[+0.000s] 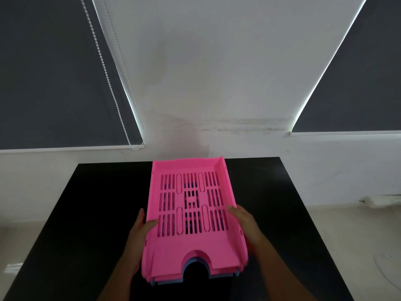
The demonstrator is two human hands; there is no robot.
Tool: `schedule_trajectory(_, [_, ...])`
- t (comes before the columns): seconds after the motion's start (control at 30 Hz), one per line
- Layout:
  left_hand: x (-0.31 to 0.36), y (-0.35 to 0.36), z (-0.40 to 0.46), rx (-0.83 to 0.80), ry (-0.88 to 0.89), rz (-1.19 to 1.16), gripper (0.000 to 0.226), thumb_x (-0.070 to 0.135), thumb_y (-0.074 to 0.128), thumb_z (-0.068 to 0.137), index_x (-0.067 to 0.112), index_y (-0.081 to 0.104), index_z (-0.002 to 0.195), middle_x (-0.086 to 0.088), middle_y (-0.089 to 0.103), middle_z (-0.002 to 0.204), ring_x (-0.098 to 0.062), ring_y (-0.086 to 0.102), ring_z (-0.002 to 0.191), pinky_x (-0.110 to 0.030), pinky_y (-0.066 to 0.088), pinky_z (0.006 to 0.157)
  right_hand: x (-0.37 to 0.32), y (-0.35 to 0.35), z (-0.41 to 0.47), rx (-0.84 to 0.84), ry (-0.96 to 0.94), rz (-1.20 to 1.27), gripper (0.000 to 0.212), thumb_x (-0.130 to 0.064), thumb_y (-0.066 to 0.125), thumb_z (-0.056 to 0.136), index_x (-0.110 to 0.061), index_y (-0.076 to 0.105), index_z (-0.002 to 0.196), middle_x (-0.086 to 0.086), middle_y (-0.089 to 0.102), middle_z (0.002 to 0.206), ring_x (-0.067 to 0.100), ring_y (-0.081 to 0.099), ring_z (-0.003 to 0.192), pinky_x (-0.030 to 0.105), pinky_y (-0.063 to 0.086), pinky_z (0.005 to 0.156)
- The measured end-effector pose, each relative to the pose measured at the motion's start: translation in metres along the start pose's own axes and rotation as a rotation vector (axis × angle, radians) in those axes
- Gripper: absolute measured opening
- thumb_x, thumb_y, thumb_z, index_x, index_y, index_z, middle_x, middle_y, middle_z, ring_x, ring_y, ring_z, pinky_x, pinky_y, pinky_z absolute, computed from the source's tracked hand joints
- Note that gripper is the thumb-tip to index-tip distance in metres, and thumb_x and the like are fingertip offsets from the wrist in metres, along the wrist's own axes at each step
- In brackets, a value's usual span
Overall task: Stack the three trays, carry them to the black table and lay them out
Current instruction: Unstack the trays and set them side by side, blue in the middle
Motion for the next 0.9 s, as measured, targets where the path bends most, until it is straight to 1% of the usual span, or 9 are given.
schedule_trajectory(0.07, [0.006,-0.001,-0.001,0.027,0.036,0.019,0.070,0.012,0.060,0.090,0.031,0.030,0.151,-0.022,0.065,0.120,-0.048,0.063,0.106,-0.067,0.048,0.092,-0.011,-0.004,-0.004,0.052,-0.073,-0.056,0.042,-0.031,0.069,0.086,-0.027,0.062,0.127,0.006,0.077,0.109,0.029,0.075,0.098,0.057,0.057,0.090])
schedule_trajectory(0.17, [0.014,0.007,-0.009,0.032,0.085,0.057,0.059,0.007,0.054,0.093,0.039,0.044,0.141,-0.018,0.070,0.111,-0.042,0.069,0.096,-0.060,0.055,0.084,-0.029,0.004,-0.014,0.050,-0.175,-0.160,0.034,-0.024,0.064,0.092,-0.051,0.066,0.113,-0.007,0.077,0.107,0.018,0.076,0.094,0.044,0.063,0.079])
schedule_trajectory(0.2, [0.016,0.010,-0.012,0.037,0.087,0.054,0.055,0.006,0.053,0.094,0.039,0.048,0.138,-0.018,0.071,0.109,-0.041,0.069,0.094,-0.058,0.056,0.082,-0.034,0.009,-0.018,0.039,-0.204,-0.203,0.033,-0.026,0.062,0.093,-0.053,0.066,0.110,-0.009,0.076,0.107,0.016,0.076,0.093,0.042,0.063,0.079])
schedule_trajectory(0.33, [0.021,0.024,-0.020,0.033,0.105,0.014,0.042,0.007,0.048,0.096,0.033,0.059,0.127,-0.019,0.072,0.104,-0.039,0.069,0.088,-0.055,0.057,0.078,-0.042,0.014,-0.028,0.042,-0.274,-0.288,0.025,-0.029,0.056,0.096,-0.045,0.067,0.112,-0.010,0.074,0.108,0.012,0.074,0.096,0.047,0.060,0.087])
schedule_trajectory(0.47, [0.031,0.036,-0.026,0.030,0.149,0.032,0.042,0.007,0.048,0.096,0.025,0.056,0.133,-0.022,0.070,0.107,-0.040,0.067,0.089,-0.057,0.056,0.080,-0.047,-0.001,-0.035,0.055,-0.299,-0.283,0.026,-0.029,0.056,0.097,-0.042,0.067,0.116,-0.009,0.075,0.109,0.012,0.074,0.096,0.046,0.061,0.086])
schedule_trajectory(0.53, [0.036,0.048,-0.026,0.025,0.174,0.061,0.041,0.008,0.048,0.096,0.025,0.057,0.131,-0.018,0.072,0.102,-0.035,0.069,0.083,-0.052,0.058,0.075,-0.053,-0.013,-0.040,0.071,-0.317,-0.283,0.027,-0.029,0.056,0.097,-0.041,0.066,0.119,-0.009,0.075,0.109,0.011,0.074,0.096,0.044,0.061,0.085])
schedule_trajectory(0.63, [0.042,0.071,-0.024,0.021,0.206,0.109,0.040,0.009,0.050,0.096,0.032,0.059,0.127,-0.010,0.076,0.097,-0.026,0.073,0.076,-0.042,0.060,0.066,-0.063,-0.037,-0.047,0.105,-0.330,-0.303,0.028,-0.026,0.055,0.098,-0.039,0.065,0.121,-0.010,0.074,0.109,0.011,0.074,0.096,0.045,0.060,0.086])
schedule_trajectory(0.73, [0.044,0.103,-0.024,-0.024,0.226,0.148,0.041,0.010,0.051,0.095,0.029,0.057,0.131,-0.013,0.074,0.106,-0.029,0.073,0.084,-0.048,0.059,0.073,-0.073,-0.069,-0.057,0.158,-0.340,-0.343,0.029,-0.023,0.052,0.098,-0.039,0.064,0.120,-0.013,0.074,0.105,0.009,0.074,0.093,0.045,0.061,0.085])
schedule_trajectory(0.9, [0.033,0.163,-0.021,-0.088,0.247,0.210,0.050,0.004,0.054,0.092,0.022,0.051,0.138,-0.013,0.069,0.122,-0.033,0.069,0.104,-0.058,0.053,0.092,-0.084,-0.128,-0.072,0.251,-0.343,-0.390,0.031,-0.025,0.050,0.099,-0.035,0.063,0.126,-0.006,0.074,0.107,0.014,0.073,0.096,0.051,0.058,0.090])
Point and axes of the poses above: each hand's wrist, its own z-axis towards the middle knuckle, its own y-axis out of the palm, x = y × z, the point moved 9 cm from there along z, towards the middle knuckle
